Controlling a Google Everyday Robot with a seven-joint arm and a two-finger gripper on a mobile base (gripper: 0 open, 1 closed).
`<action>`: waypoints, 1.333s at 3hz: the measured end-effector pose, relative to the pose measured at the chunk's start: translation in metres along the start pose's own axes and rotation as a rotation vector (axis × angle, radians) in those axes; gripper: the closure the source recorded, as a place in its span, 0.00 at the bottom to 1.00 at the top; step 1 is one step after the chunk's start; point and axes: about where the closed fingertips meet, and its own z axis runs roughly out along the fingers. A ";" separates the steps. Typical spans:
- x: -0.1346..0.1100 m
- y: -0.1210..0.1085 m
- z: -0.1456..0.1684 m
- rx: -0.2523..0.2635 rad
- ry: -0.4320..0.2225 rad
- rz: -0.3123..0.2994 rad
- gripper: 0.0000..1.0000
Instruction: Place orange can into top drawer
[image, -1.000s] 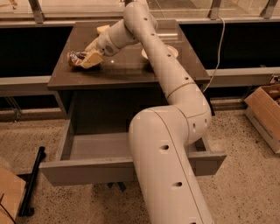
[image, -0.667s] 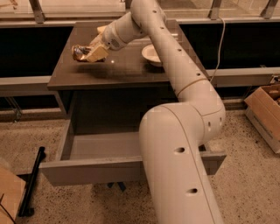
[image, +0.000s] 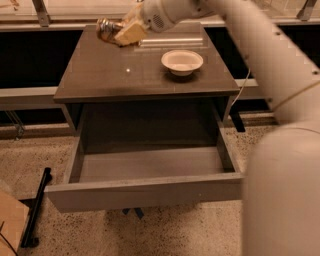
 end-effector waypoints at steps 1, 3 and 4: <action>-0.041 0.049 -0.090 0.090 -0.045 0.026 1.00; 0.018 0.129 -0.084 -0.003 0.032 0.184 1.00; 0.025 0.135 -0.085 -0.041 0.060 0.210 1.00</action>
Offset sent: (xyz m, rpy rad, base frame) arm -0.2425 -0.0149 -0.1998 -0.0988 0.5292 -0.0453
